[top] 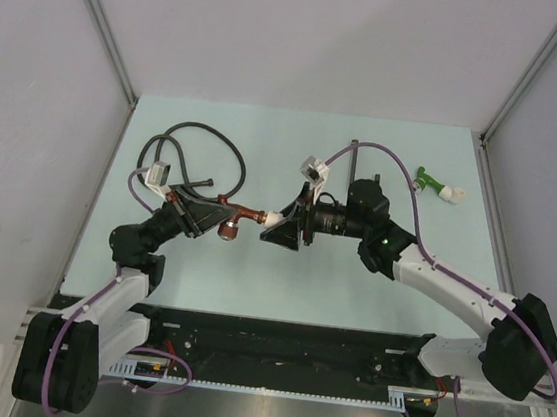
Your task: Install the water faucets
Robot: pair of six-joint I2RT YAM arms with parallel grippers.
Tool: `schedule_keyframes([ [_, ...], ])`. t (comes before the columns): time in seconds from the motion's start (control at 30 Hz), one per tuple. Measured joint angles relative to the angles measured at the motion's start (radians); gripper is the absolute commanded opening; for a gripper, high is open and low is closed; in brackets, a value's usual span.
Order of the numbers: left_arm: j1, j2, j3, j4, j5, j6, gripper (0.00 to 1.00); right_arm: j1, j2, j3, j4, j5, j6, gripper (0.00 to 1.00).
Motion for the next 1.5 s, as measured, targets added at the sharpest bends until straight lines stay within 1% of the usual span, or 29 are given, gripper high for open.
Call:
schedule_keyframes([
  [0.03,0.0,0.0,0.0,-0.002,-0.004,0.002,0.0,-0.019,0.02,0.005,0.018,-0.045,0.063,0.12],
  [0.07,0.001,0.0,0.0,-0.004,-0.004,0.003,0.0,-0.031,0.035,0.008,0.032,-0.079,0.112,0.28],
  [0.13,0.001,0.0,0.0,-0.007,-0.004,0.01,0.0,-0.043,0.05,0.01,0.042,-0.116,0.173,0.43],
  [0.17,0.001,0.0,0.0,-0.007,-0.002,0.01,0.0,-0.045,0.05,0.01,0.04,-0.121,0.183,0.57],
  [0.2,0.001,0.0,0.0,-0.005,-0.002,0.01,0.0,-0.046,0.048,0.01,0.036,-0.121,0.187,0.64],
  [0.23,0.001,0.0,0.0,-0.005,-0.001,0.009,0.0,-0.046,0.043,0.013,0.027,-0.117,0.185,0.76],
  [0.3,0.001,0.0,0.0,-0.005,0.007,0.01,0.0,-0.047,0.021,0.015,-0.01,-0.09,0.176,0.9],
  [0.33,0.001,0.0,0.0,-0.005,0.014,0.01,0.0,-0.048,0.0,0.017,-0.035,-0.061,0.151,0.99],
  [0.43,0.001,0.0,0.0,-0.005,0.019,0.01,0.0,-0.051,-0.071,0.023,-0.097,0.001,0.077,1.0],
  [0.57,0.001,0.002,0.0,-0.005,0.019,0.01,0.0,-0.033,-0.192,0.036,-0.181,0.107,-0.076,1.0],
  [0.67,0.001,0.008,0.0,-0.005,0.019,0.009,0.0,0.035,-0.261,0.045,-0.241,0.216,-0.231,1.0],
  [0.77,0.001,0.011,0.0,-0.005,0.019,0.009,0.0,0.164,-0.297,0.049,-0.29,0.358,-0.417,1.0],
  [0.8,0.001,0.012,0.0,-0.005,0.019,0.009,0.0,0.194,-0.298,0.049,-0.301,0.39,-0.458,1.0],
  [0.83,0.001,0.013,0.0,-0.005,0.02,0.009,0.0,0.235,-0.295,0.049,-0.321,0.451,-0.543,1.0],
  [0.87,0.001,0.013,0.0,-0.005,0.02,0.009,0.0,0.255,-0.294,0.049,-0.323,0.456,-0.55,1.0],
  [0.93,0.001,0.014,0.0,-0.005,0.02,0.009,0.0,0.299,-0.28,0.048,-0.33,0.521,-0.636,0.99],
  [1.03,0.001,0.014,0.0,-0.005,0.023,0.009,0.0,0.343,-0.243,0.042,-0.328,0.612,-0.733,1.0],
  [1.17,0.001,0.014,0.0,-0.005,0.023,0.009,0.0,0.362,-0.187,0.035,-0.322,0.678,-0.794,0.97],
  [1.27,0.001,0.014,0.0,-0.005,0.023,0.009,0.0,0.363,-0.139,0.03,-0.299,0.711,-0.826,0.91],
  [1.37,0.001,0.014,0.0,-0.005,0.023,0.009,0.0,0.364,-0.114,0.029,-0.275,0.727,-0.84,0.8],
  [1.4,0.001,0.014,0.0,-0.005,0.023,0.009,0.0,0.365,-0.109,0.028,-0.266,0.729,-0.841,0.7],
  [1.47,0.001,0.014,0.0,-0.005,0.023,0.009,0.0,0.365,-0.105,0.027,-0.249,0.729,-0.845,0.56],
  [1.5,0.001,0.014,0.0,-0.005,0.023,0.009,0.0,0.364,-0.104,0.027,-0.241,0.726,-0.844,0.39],
])
